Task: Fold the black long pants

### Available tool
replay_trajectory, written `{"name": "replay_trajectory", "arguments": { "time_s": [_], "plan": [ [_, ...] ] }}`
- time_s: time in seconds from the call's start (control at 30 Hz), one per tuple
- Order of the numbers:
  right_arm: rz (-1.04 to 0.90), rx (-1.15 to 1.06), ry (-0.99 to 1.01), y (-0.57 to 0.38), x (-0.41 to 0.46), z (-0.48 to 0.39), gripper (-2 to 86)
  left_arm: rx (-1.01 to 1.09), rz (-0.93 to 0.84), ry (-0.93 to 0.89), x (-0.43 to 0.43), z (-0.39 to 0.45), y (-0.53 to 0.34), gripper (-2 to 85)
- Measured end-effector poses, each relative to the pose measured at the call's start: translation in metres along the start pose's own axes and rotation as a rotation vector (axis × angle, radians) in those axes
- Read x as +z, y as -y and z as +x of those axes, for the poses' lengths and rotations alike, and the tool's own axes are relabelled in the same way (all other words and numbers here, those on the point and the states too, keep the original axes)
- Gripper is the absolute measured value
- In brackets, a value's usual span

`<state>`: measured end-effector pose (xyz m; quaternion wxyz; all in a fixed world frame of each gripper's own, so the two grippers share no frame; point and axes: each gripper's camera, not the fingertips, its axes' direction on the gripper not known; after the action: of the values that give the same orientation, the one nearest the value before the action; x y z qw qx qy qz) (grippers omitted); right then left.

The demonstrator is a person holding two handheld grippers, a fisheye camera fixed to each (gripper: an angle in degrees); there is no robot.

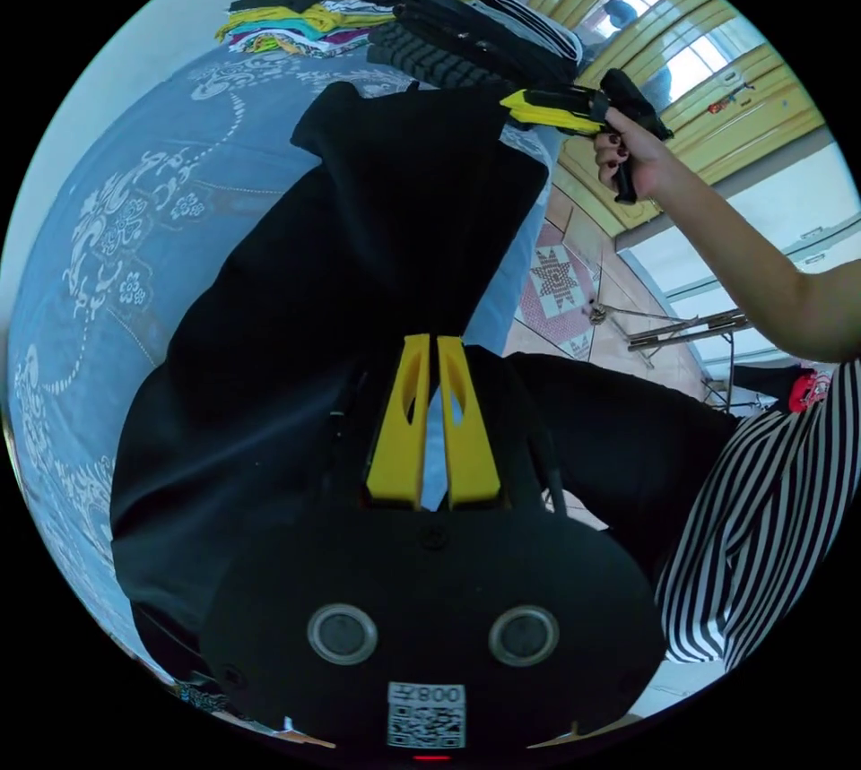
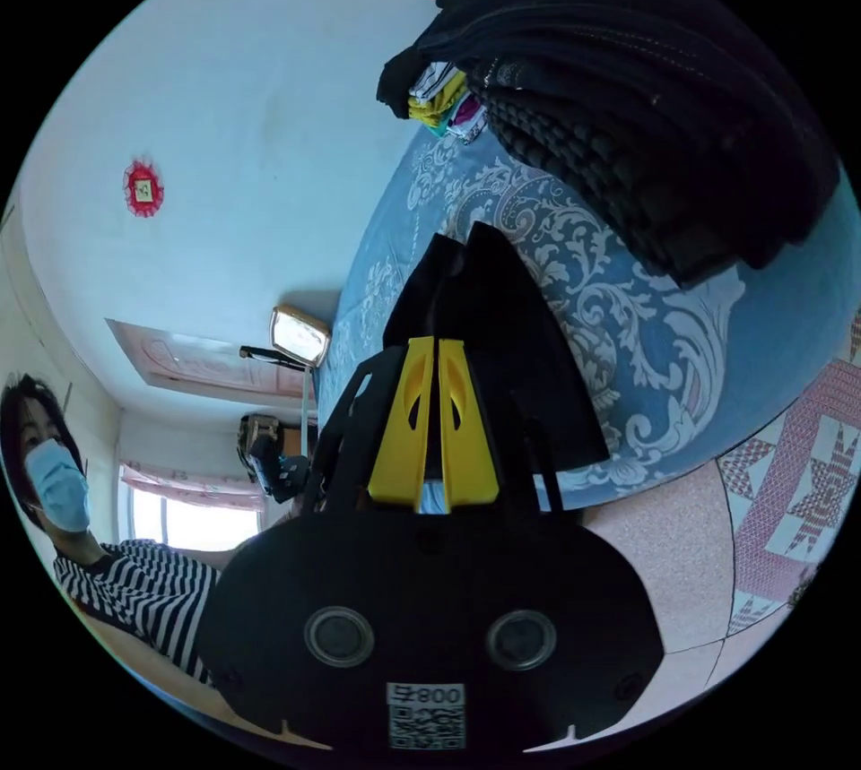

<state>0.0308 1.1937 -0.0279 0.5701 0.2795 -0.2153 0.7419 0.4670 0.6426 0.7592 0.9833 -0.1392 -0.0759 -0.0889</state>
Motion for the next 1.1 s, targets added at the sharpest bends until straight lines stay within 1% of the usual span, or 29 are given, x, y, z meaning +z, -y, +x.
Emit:
{"name": "replay_trajectory", "arguments": {
  "time_s": [0.07, 0.23, 0.27, 0.37, 0.53, 0.63, 0.7, 0.73, 0.83, 0.9, 1.0, 1.1],
  "plan": [
    [0.033, 0.024, 0.015, -0.016, -0.01, 0.015, 0.5, -0.014, 0.015, -0.022, 0.005, -0.003, 0.011, 3.1],
    [0.007, 0.049, 0.018, -0.032, -0.013, 0.046, 0.5, -0.069, 0.179, -0.152, -0.002, -0.024, 0.052, 6.4],
    [0.011, 0.038, 0.018, -0.034, -0.015, 0.049, 0.5, -0.075, 0.208, -0.174, -0.001, -0.034, 0.071, 7.1],
    [0.006, 0.019, 0.031, -0.037, -0.018, 0.053, 0.5, -0.097, 0.218, -0.16, 0.007, -0.059, 0.13, 8.3],
    [0.004, -0.009, 0.069, -0.044, -0.023, 0.057, 0.4, -0.141, 0.161, -0.142, 0.038, -0.097, 0.228, 8.7],
    [0.012, -0.017, 0.1, -0.049, -0.028, 0.061, 0.4, -0.156, 0.064, -0.1, 0.067, -0.111, 0.272, 7.9],
    [0.013, -0.025, 0.111, -0.052, -0.031, 0.062, 0.4, -0.151, -0.027, -0.149, 0.09, -0.119, 0.293, 5.1],
    [0.018, -0.031, 0.118, -0.054, -0.034, 0.062, 0.4, -0.152, -0.042, -0.159, 0.094, -0.12, 0.296, 4.4],
    [0.034, -0.067, 0.159, -0.063, -0.045, 0.055, 0.4, -0.126, 0.045, -0.204, 0.088, -0.117, 0.298, 2.2],
    [0.047, -0.104, 0.171, -0.071, -0.055, 0.046, 0.4, -0.086, 0.155, -0.229, 0.066, -0.107, 0.293, 1.7],
    [0.064, -0.151, 0.196, -0.09, -0.072, 0.033, 0.4, -0.001, 0.253, -0.234, 0.039, -0.087, 0.29, 1.4],
    [0.106, -0.147, 0.175, -0.11, -0.091, 0.034, 0.4, 0.065, 0.276, -0.204, 0.028, -0.069, 0.296, 1.3]
  ]
}}
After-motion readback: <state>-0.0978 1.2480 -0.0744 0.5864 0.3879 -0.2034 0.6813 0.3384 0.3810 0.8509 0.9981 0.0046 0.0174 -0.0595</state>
